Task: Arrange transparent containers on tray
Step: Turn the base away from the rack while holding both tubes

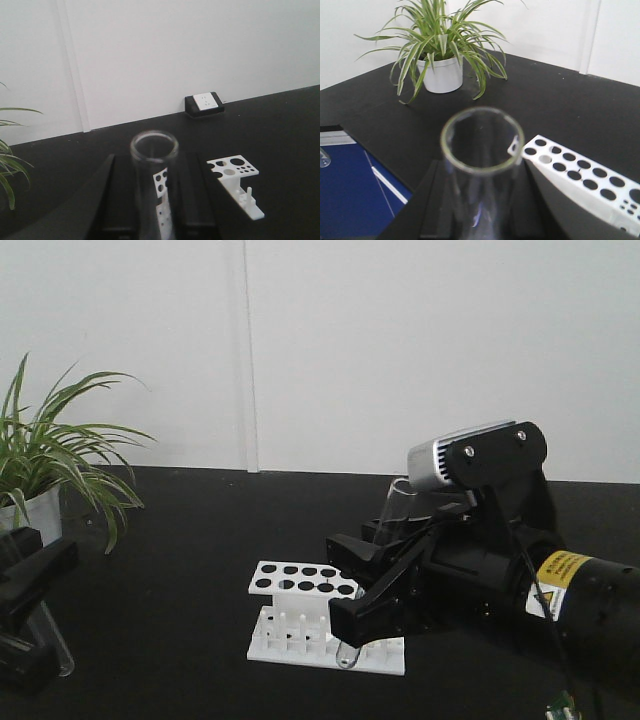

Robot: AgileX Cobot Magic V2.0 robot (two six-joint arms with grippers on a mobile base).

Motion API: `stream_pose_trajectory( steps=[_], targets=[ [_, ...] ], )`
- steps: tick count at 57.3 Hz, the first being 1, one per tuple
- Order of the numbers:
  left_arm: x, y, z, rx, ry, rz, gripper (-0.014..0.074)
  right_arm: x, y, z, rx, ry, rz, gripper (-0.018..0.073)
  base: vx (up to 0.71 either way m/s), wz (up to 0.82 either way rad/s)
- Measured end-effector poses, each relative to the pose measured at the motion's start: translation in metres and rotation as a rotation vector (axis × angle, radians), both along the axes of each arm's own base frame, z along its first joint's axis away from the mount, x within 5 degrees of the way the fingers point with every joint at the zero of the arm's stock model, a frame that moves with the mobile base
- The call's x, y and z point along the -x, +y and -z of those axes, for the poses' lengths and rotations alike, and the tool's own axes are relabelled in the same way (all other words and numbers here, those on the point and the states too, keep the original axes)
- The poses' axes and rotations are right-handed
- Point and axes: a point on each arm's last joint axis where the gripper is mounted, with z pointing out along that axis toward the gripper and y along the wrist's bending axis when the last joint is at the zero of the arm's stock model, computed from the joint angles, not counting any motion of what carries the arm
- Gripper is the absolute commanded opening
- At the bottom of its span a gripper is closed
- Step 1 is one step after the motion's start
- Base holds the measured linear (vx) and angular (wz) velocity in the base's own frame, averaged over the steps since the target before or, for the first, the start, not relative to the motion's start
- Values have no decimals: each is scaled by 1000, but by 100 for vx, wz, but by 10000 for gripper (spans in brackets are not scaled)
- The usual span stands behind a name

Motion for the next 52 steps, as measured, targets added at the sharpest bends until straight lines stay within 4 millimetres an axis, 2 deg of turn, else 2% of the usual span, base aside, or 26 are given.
stream_pose_trajectory(
  steps=[52],
  targets=[
    [0,0,0,1,0,0,83,0,0,0,0,0,0,135,-28,11]
  ],
)
